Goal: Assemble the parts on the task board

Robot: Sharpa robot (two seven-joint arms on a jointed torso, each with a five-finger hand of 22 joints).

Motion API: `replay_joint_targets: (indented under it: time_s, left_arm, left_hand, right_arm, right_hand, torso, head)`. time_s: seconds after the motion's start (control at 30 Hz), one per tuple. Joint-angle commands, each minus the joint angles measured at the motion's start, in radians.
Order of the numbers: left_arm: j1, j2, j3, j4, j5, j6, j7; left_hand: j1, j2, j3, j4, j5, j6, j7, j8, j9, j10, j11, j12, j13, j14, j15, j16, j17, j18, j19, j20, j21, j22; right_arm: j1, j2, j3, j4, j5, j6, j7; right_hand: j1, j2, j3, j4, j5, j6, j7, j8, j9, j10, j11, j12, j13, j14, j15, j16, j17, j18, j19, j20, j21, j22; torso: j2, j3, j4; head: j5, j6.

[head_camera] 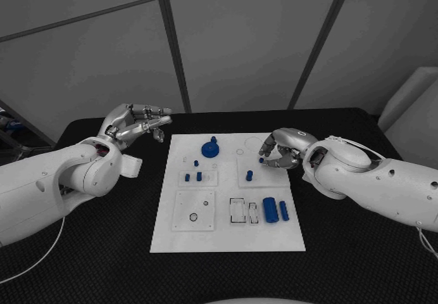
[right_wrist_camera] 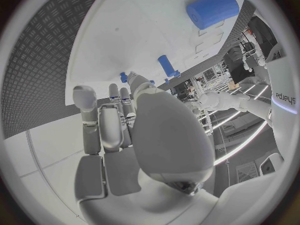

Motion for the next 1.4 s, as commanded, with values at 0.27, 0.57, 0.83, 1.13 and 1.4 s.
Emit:
replay_joint_targets:
  time_s: [0.27,0.57,0.83,1.13,1.4]
  left_arm:
    - [0.001,0.0,0.001,0.006,0.087,-0.018,0.044]
    - [0.0,0.002,0.001,0.004,0.089,-0.017,0.041]
    - [0.0,0.007,0.001,0.001,0.089,-0.012,0.039]
    - [0.0,0.01,0.001,-0.003,0.089,-0.014,0.037]
    - [0.0,0.009,0.001,-0.006,0.089,-0.02,0.034]
  left_hand:
    - [-0.009,0.003,-0.008,0.0,-0.004,-0.017,0.003,-0.006,0.0,-0.013,0.003,0.005,-0.001,-0.009,0.002,-0.01,-0.004,-0.01,-0.006,0.005,-0.01,-0.004]
    - [-0.009,0.006,-0.01,0.0,-0.004,-0.025,0.007,-0.008,0.0,-0.017,0.005,0.009,-0.001,-0.01,0.004,-0.012,-0.007,-0.01,-0.005,0.007,-0.015,-0.007]
    - [-0.006,0.012,-0.01,0.0,-0.004,-0.014,0.006,0.0,0.003,-0.021,0.005,0.015,-0.001,-0.011,0.004,-0.014,-0.009,-0.009,-0.005,0.008,-0.019,-0.009]
    - [-0.005,0.012,-0.011,-0.001,-0.004,-0.013,0.005,0.001,0.003,-0.022,0.005,0.016,-0.001,-0.012,0.004,-0.015,-0.009,-0.009,-0.005,0.008,-0.02,-0.01]
    - [-0.004,0.01,-0.014,-0.003,-0.004,-0.022,0.008,0.0,0.002,-0.032,0.007,0.018,-0.002,-0.015,0.005,-0.019,-0.013,-0.009,-0.005,0.009,-0.025,-0.013]
  right_arm:
    - [-0.005,0.024,0.0,-0.013,-0.044,0.033,-0.036]
    - [-0.014,0.038,0.0,-0.028,-0.051,0.05,-0.042]
    - [-0.021,0.045,0.0,-0.036,-0.074,0.064,-0.04]
    - [-0.024,0.057,0.0,-0.037,-0.084,0.07,-0.039]
    - [-0.025,0.059,0.0,-0.036,-0.092,0.082,-0.045]
  right_hand:
    - [0.002,-0.003,0.02,-0.006,0.0,-0.001,0.004,-0.012,0.0,-0.002,0.006,-0.007,-0.011,0.03,0.011,-0.002,-0.001,-0.006,0.0,0.011,-0.002,0.001]
    - [0.028,0.011,0.102,-0.038,-0.038,0.038,-0.003,-0.014,0.004,0.037,-0.002,0.001,-0.032,0.032,0.004,0.011,0.011,-0.008,0.006,0.007,0.015,0.022]
    - [0.03,0.014,0.161,-0.075,-0.043,0.085,-0.016,-0.005,0.008,0.081,-0.015,0.006,-0.041,0.036,-0.007,0.025,0.025,-0.012,0.017,-0.003,0.039,0.052]
    - [0.012,0.007,0.186,-0.094,-0.047,0.094,-0.018,-0.01,0.007,0.094,-0.018,-0.003,-0.047,0.036,-0.01,0.028,0.024,-0.013,0.016,-0.006,0.045,0.058]
    - [0.005,0.003,0.199,-0.106,-0.047,0.094,-0.017,-0.016,0.005,0.095,-0.017,-0.009,-0.051,0.036,-0.009,0.029,0.024,-0.013,0.014,-0.006,0.047,0.06]
  torso:
    - [0.0,0.0,0.0011]
    - [0.001,0.0002,-0.0011]
    - [0.001,0.0008,-0.0014]
    - [0.0,0.0005,0.0001]
    - [0.0,0.0005,-0.0016]
  head:
    - [-0.005,-0.007]
    - [-0.004,-0.011]
    - [-0.002,-0.014]
    - [-0.007,-0.017]
    - [-0.005,-0.019]
